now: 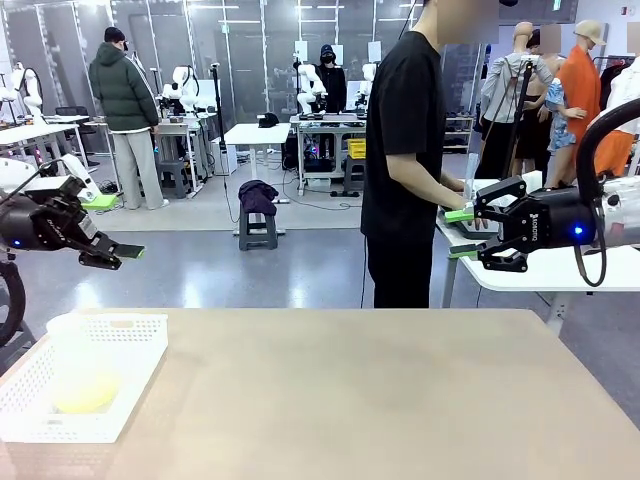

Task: Prepare the solutions needed for the experiment.
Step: When the human places the Big flask in the center of the table, pick up the Big flask and place it in the left Organizing basket.

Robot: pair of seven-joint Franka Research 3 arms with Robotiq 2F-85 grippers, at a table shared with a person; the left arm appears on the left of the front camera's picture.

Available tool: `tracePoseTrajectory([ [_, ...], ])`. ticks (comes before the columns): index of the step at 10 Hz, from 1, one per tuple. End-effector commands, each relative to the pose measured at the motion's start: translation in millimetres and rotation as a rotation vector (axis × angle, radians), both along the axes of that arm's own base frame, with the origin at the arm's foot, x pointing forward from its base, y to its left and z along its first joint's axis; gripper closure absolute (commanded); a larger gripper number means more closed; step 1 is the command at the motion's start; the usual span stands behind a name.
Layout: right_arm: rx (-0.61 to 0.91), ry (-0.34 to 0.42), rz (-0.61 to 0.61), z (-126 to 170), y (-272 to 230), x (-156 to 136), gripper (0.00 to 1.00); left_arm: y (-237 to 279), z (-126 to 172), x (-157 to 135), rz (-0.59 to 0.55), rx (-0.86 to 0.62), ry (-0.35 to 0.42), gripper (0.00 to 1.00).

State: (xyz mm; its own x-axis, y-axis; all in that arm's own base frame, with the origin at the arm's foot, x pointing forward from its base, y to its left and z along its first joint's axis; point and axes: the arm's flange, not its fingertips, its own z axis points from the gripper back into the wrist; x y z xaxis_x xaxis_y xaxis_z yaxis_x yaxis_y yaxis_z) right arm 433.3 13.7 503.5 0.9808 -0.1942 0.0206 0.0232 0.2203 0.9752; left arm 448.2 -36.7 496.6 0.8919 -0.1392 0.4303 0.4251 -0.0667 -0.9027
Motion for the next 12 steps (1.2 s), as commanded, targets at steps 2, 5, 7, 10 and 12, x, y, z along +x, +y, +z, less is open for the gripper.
tracePoseTrajectory([
  [2,0.006,-0.004,0.001,1.3,0.3,-0.4,0.43,1.0,1.2,-2.1,-0.002,0.006,-0.002,0.0],
  [5,0.006,-0.004,0.001,1.3,0.3,-0.4,0.43,1.0,1.2,-2.1,-0.002,0.006,-0.002,0.0],
  [7,0.006,-0.004,0.001,1.3,0.3,-0.4,0.43,1.0,1.2,-2.1,-0.002,0.006,-0.002,0.0],
  [10,0.006,-0.004,0.001,1.3,0.3,-0.4,0.43,1.0,1.2,-2.1,-0.002,0.006,-0.002,0.0],
  [12,0.006,-0.004,0.001,1.3,0.3,-0.4,0.43,1.0,1.2,-2.1,-0.002,0.006,-0.002,0.0],
])
